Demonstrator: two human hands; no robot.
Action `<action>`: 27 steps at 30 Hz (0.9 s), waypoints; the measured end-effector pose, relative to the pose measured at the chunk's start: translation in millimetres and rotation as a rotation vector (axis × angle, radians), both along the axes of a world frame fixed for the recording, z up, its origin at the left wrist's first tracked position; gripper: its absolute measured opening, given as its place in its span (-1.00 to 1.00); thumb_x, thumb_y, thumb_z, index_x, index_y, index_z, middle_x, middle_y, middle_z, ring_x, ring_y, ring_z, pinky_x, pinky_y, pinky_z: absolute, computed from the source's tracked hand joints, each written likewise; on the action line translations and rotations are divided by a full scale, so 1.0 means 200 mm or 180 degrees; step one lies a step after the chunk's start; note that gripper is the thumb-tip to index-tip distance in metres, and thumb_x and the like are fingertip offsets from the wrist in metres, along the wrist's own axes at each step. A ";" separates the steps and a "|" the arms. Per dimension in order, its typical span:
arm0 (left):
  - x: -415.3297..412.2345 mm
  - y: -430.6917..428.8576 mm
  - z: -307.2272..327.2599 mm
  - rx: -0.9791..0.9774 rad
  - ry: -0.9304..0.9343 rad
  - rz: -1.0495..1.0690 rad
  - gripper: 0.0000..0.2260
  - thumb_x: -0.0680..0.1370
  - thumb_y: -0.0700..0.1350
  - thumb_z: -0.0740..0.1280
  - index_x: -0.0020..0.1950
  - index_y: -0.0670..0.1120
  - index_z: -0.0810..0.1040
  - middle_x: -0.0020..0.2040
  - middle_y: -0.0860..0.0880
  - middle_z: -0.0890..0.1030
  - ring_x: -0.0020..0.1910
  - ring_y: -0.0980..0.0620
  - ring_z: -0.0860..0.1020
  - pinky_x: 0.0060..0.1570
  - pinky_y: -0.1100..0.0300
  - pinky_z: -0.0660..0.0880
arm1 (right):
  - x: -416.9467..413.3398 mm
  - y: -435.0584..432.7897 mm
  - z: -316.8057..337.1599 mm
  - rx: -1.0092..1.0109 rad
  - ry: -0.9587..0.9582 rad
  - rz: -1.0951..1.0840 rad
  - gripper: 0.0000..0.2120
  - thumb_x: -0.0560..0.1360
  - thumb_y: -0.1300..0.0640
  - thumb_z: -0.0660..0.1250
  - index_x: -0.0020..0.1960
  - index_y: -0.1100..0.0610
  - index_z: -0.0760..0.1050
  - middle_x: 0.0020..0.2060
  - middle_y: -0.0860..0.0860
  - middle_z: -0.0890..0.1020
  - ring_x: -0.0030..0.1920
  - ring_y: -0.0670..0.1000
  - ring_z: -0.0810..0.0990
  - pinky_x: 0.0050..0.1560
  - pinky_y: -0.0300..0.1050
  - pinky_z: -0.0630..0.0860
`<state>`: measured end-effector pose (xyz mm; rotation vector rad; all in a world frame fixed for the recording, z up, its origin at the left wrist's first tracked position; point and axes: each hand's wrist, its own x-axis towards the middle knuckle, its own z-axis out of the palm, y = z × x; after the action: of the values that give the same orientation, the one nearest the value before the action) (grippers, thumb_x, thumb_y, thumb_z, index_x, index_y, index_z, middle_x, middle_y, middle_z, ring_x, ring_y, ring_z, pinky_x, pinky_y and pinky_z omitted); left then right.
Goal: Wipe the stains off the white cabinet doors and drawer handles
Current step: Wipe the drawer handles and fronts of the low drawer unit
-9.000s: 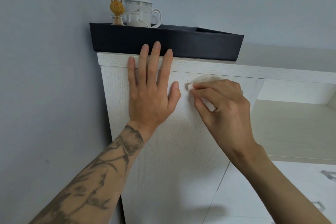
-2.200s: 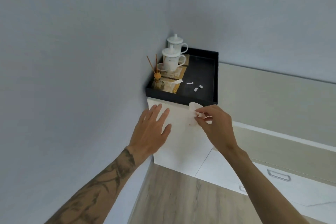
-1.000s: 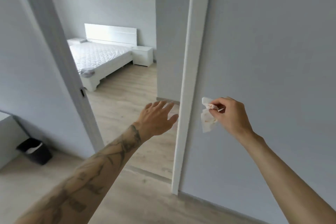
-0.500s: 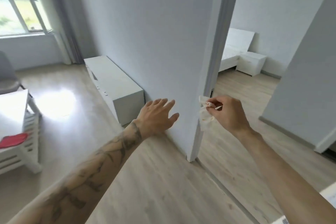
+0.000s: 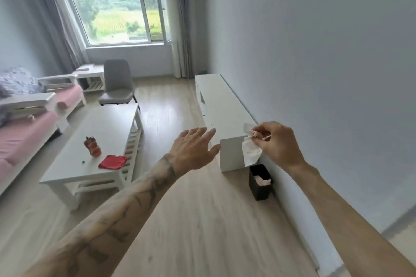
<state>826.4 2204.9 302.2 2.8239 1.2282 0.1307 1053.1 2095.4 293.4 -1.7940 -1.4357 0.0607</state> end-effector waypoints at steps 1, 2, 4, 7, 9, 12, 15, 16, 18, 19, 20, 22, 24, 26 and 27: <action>-0.02 0.14 -0.01 -0.0011 -0.0015 0.0066 -0.41 0.73 0.27 0.05 0.71 0.07 0.10 0.69 0.00 0.20 0.66 -0.01 0.15 0.63 0.02 0.09 | -0.01 0.16 -0.01 0.0017 -0.0003 0.0047 -0.90 0.52 0.22 0.55 0.03 0.14 0.73 -0.11 0.02 0.72 -0.13 -0.01 0.71 0.03 -0.08 0.66; -0.04 0.29 -0.02 -0.0036 -0.0023 0.0123 -0.41 0.73 0.27 0.05 0.71 0.08 0.10 0.69 0.00 0.18 0.67 0.00 0.14 0.63 0.02 0.08 | -0.03 0.33 -0.02 0.0037 0.0007 0.0079 -0.91 0.52 0.22 0.55 0.03 0.14 0.73 -0.10 0.04 0.73 -0.13 0.01 0.71 0.03 -0.01 0.67; -0.06 0.60 -0.06 -0.0056 -0.0041 0.0176 -0.41 0.73 0.28 0.05 0.71 0.07 0.09 0.70 -0.01 0.17 0.67 0.00 0.12 0.64 0.01 0.06 | -0.05 0.65 -0.05 0.0031 0.0042 0.0113 -0.92 0.52 0.23 0.54 0.02 0.14 0.73 -0.10 0.06 0.73 -0.12 0.03 0.72 0.04 0.06 0.67; -0.10 1.07 -0.10 -0.0053 -0.0059 0.0206 -0.41 0.73 0.28 0.04 0.71 0.07 0.09 0.70 -0.01 0.17 0.67 0.00 0.12 0.64 0.01 0.06 | -0.09 1.11 -0.11 -0.0056 0.0058 0.0141 -0.91 0.52 0.24 0.54 0.01 0.14 0.73 -0.10 0.04 0.72 -0.11 0.01 0.71 0.04 0.06 0.66; -0.12 1.38 -0.12 -0.0123 -0.0060 0.0200 -0.41 0.73 0.28 0.04 0.71 0.07 0.09 0.70 -0.01 0.16 0.67 0.00 0.11 0.64 0.00 0.05 | -0.11 1.40 -0.13 -0.0149 0.0062 0.0142 -0.92 0.52 0.24 0.54 0.01 0.13 0.73 -0.10 0.03 0.72 -0.11 0.00 0.71 0.05 0.06 0.65; -0.15 1.79 -0.12 -0.0152 -0.0001 0.0178 -0.40 0.72 0.28 0.03 0.71 0.08 0.09 0.70 -0.01 0.16 0.67 -0.01 0.11 0.64 0.00 0.05 | -0.10 1.79 -0.14 -0.0211 0.0059 0.0098 -0.94 0.54 0.22 0.53 0.00 0.13 0.72 -0.10 0.02 0.72 -0.11 -0.01 0.71 0.05 0.05 0.65; -0.14 2.19 -0.11 -0.0184 0.0017 0.0154 -0.40 0.72 0.28 0.03 0.72 0.08 0.08 0.70 -0.02 0.16 0.68 -0.01 0.11 0.64 0.00 0.05 | -0.08 2.17 -0.13 -0.0260 0.0073 0.0052 -0.95 0.54 0.22 0.52 0.00 0.13 0.72 -0.10 0.02 0.71 -0.11 0.00 0.71 0.06 0.06 0.66; -0.12 2.32 -0.11 -0.0178 0.0025 0.0135 -0.40 0.73 0.28 0.03 0.72 0.08 0.08 0.70 -0.02 0.15 0.68 -0.01 0.10 0.65 0.00 0.04 | -0.07 2.29 -0.13 -0.0270 0.0073 0.0047 -0.96 0.54 0.22 0.52 0.00 0.14 0.72 -0.10 0.02 0.71 -0.11 0.00 0.71 0.06 0.06 0.66; -0.08 2.59 -0.12 -0.0160 0.0028 0.0097 -0.40 0.73 0.28 0.03 0.72 0.08 0.07 0.70 -0.02 0.15 0.68 -0.01 0.10 0.65 0.00 0.04 | -0.03 2.55 -0.14 -0.0287 0.0080 0.0020 -0.96 0.55 0.22 0.51 0.00 0.13 0.72 -0.10 0.01 0.71 -0.11 0.00 0.70 0.06 0.04 0.66; -0.05 2.71 -0.13 -0.0158 0.0039 0.0081 -0.40 0.73 0.28 0.03 0.72 0.07 0.06 0.70 -0.02 0.15 0.68 -0.01 0.10 0.65 0.00 0.04 | -0.01 2.68 -0.15 -0.0280 0.0069 0.0007 -0.96 0.55 0.22 0.51 0.00 0.12 0.72 -0.10 0.01 0.71 -0.11 -0.01 0.70 0.06 0.04 0.66; -0.02 2.84 -0.14 -0.0161 0.0054 0.0054 -0.40 0.73 0.28 0.03 0.72 0.07 0.06 0.71 -0.03 0.15 0.68 -0.01 0.10 0.65 0.00 0.04 | 0.03 2.81 -0.17 -0.0266 0.0061 0.0001 -0.95 0.54 0.22 0.51 -0.01 0.12 0.72 -0.11 0.01 0.71 -0.11 -0.01 0.70 0.06 0.04 0.66; 0.04 3.10 -0.18 -0.0127 0.0081 0.0013 -0.40 0.73 0.27 0.02 0.72 0.06 0.06 0.70 -0.04 0.15 0.68 -0.02 0.11 0.65 -0.01 0.05 | 0.10 3.08 -0.22 -0.0233 0.0088 -0.0001 -0.94 0.54 0.23 0.52 -0.01 0.11 0.72 -0.11 0.00 0.71 -0.11 -0.02 0.70 0.05 0.04 0.66; 0.12 3.37 -0.21 -0.0114 0.0141 0.0010 -0.40 0.73 0.27 0.02 0.72 0.06 0.07 0.70 -0.04 0.16 0.67 -0.03 0.12 0.65 -0.01 0.06 | 0.18 3.36 -0.26 -0.0203 0.0142 -0.0031 -0.93 0.53 0.23 0.52 0.00 0.12 0.72 -0.11 -0.01 0.71 -0.11 -0.03 0.71 0.05 0.01 0.67; 0.20 3.62 -0.23 -0.0151 0.0202 -0.0005 -0.41 0.74 0.27 0.02 0.72 0.05 0.07 0.70 -0.04 0.16 0.67 -0.03 0.12 0.64 -0.01 0.07 | 0.26 3.63 -0.30 -0.0226 0.0208 -0.0033 -0.93 0.53 0.24 0.52 -0.01 0.12 0.72 -0.12 -0.01 0.72 -0.11 -0.03 0.71 0.03 0.01 0.67; 0.24 3.74 -0.23 -0.0138 0.0240 -0.0032 -0.40 0.74 0.27 0.02 0.72 0.05 0.06 0.70 -0.04 0.16 0.67 -0.03 0.12 0.64 0.00 0.07 | 0.30 3.75 -0.31 -0.0241 0.0225 -0.0033 -0.94 0.53 0.24 0.52 -0.01 0.12 0.72 -0.13 -0.01 0.72 -0.12 -0.03 0.71 0.03 0.01 0.67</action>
<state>874.5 2953.7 255.4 2.8214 1.2154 -0.0028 1112.5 2845.5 230.8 -1.8420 -1.3905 0.1737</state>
